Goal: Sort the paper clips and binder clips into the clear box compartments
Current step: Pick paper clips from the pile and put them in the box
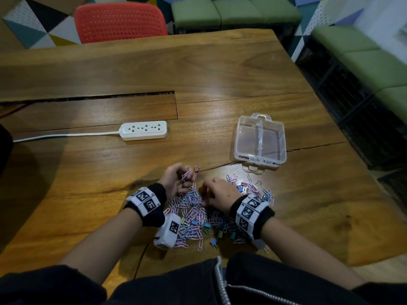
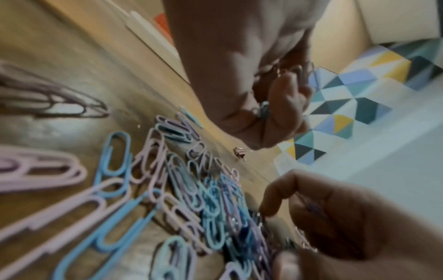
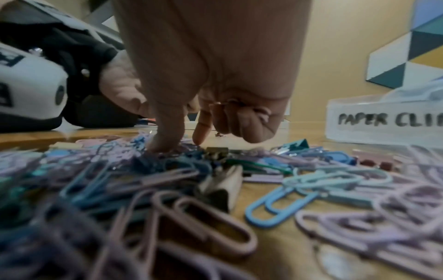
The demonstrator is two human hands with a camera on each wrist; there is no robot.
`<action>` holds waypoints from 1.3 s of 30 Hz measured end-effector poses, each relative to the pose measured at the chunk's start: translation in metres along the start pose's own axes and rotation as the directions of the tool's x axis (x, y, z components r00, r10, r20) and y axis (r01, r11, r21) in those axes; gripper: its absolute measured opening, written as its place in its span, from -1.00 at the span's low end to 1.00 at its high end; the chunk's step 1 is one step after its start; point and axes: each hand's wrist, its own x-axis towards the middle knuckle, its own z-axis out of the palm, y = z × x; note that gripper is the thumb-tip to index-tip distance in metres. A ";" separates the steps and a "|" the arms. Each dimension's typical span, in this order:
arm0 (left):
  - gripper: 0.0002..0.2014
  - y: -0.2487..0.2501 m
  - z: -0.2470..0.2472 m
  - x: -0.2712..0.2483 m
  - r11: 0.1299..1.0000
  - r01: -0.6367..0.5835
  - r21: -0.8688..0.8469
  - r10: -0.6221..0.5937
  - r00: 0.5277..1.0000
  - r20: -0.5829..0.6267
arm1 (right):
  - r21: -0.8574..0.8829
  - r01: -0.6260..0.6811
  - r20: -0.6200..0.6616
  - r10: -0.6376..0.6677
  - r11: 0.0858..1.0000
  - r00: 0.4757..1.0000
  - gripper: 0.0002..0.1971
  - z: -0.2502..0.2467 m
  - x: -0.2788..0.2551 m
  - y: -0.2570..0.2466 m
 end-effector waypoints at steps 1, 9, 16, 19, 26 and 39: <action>-0.62 0.000 -0.001 0.000 1.000 0.002 -0.005 -0.002 1.000 -0.001 | -0.030 0.021 -0.009 -0.022 0.999 1.000 -0.68 0.001 -0.001 -0.001; -0.65 0.001 0.003 0.003 0.281 0.104 0.954 0.033 0.992 -0.118 | -0.129 0.026 0.066 -0.017 0.991 0.998 -0.72 0.008 -0.010 0.000; -0.30 -0.019 0.019 0.001 -0.270 0.180 0.946 0.104 0.982 -0.157 | 0.388 -0.082 0.079 0.056 0.918 0.995 -0.84 -0.022 -0.025 0.009; -0.45 -0.026 0.028 0.003 -0.284 0.155 0.946 0.055 0.988 -0.145 | 0.546 -0.106 0.038 0.102 0.831 0.994 -0.80 -0.045 -0.028 0.024; -0.63 -0.028 0.035 -0.001 -0.282 0.007 0.959 -0.016 1.000 -0.011 | 0.754 -0.103 -0.225 0.402 0.649 0.888 -0.80 -0.105 0.004 0.064; -0.68 0.060 0.091 0.054 0.769 0.112 0.630 -0.064 0.993 -0.098 | 0.655 -0.293 -0.170 0.514 0.696 0.840 -0.78 -0.116 0.047 0.081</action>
